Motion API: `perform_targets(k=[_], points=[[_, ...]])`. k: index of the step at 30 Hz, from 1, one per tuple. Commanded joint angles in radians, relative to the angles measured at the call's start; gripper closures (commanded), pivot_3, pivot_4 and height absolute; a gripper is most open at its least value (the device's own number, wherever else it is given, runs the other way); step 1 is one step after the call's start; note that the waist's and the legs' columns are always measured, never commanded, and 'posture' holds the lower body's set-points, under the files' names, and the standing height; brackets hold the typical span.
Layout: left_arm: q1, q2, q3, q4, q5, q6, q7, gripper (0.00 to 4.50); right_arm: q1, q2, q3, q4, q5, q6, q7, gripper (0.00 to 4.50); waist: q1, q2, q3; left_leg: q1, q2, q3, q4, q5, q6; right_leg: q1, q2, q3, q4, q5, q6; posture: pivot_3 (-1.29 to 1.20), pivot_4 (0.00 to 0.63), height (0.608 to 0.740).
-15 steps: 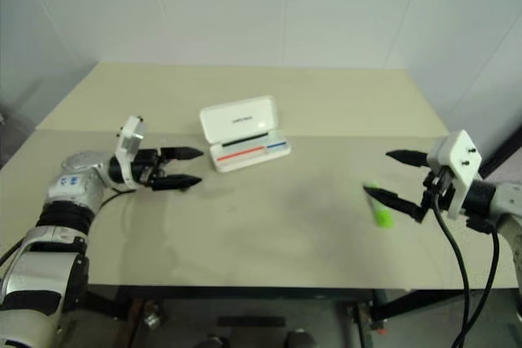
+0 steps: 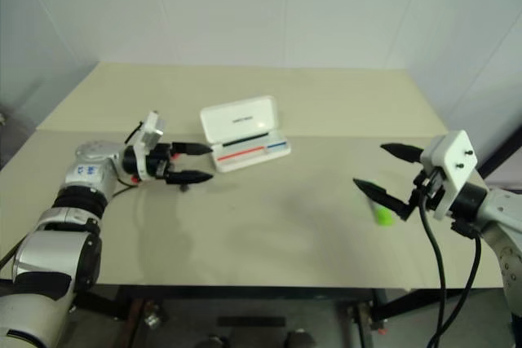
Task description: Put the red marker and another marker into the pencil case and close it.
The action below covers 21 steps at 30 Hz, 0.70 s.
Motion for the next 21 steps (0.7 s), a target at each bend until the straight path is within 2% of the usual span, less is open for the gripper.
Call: perform_targets(k=[1,4,9,16,21], points=[[-0.021,-0.029,-0.004,0.061,0.063,-0.082,0.107,0.04,0.020,0.023,0.018,-0.065,0.010,-0.014,-0.018,0.00,0.006,0.000,0.000,0.000,0.000,0.000,0.000,0.000,0.000,0.000,0.000,0.000,0.000,0.000,0.000,0.00,0.150,0.740],[-0.032,-0.077,-0.010,0.115,0.107,-0.092,0.193,0.04,0.116,0.033,-0.008,-0.141,0.029,-0.017,0.002,0.00,0.014,0.000,0.000,-0.001,0.000,0.000,0.000,0.000,0.000,0.000,0.000,0.000,0.000,0.000,0.000,0.00,0.150,0.740],[-0.058,-0.146,-0.046,0.179,0.205,-0.099,0.293,0.04,0.224,0.060,-0.064,-0.213,0.029,-0.009,-0.055,0.00,0.015,0.000,0.000,-0.001,-0.001,0.000,0.001,0.000,0.000,0.000,-0.001,0.001,-0.001,0.001,0.001,0.00,0.150,0.740],[-0.111,-0.210,-0.046,0.229,0.275,-0.081,0.442,0.04,0.303,0.076,-0.111,-0.271,0.040,-0.001,-0.102,0.00,0.015,0.000,0.000,0.000,-0.002,0.001,0.003,0.000,0.001,0.001,0.000,0.003,-0.001,0.003,0.005,0.00,0.150,0.740],[-0.139,-0.237,-0.040,0.243,0.303,-0.067,0.488,0.04,0.345,0.083,-0.140,-0.301,0.049,0.002,-0.128,0.00,0.012,0.000,0.000,0.000,-0.003,0.002,0.003,0.000,0.001,0.001,0.000,0.004,-0.001,0.003,0.005,0.00,0.150,0.740]])
